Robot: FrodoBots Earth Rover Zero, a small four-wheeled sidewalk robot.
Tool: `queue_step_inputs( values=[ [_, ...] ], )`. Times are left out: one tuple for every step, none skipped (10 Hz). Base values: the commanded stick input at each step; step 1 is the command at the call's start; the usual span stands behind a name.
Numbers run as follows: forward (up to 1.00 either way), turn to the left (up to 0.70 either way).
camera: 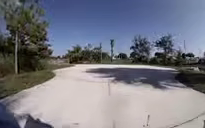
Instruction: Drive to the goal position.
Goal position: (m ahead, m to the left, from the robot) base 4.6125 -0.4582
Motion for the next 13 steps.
queue_step_inputs(
  values=[
    [0.70, -0.35],
    [0.70, -0.13],
    [0.70, 0.00],
    [0.70, 0.00],
    [0.70, 0.00],
    [0.70, 0.00],
    [0.70, 0.00],
    [0.70, 0.00],
    [0.70, 0.00],
    [0.70, 0.00],
    [0.70, 0.00],
    [0.70, 0.00],
    [0.70, 0.00]
  ],
)
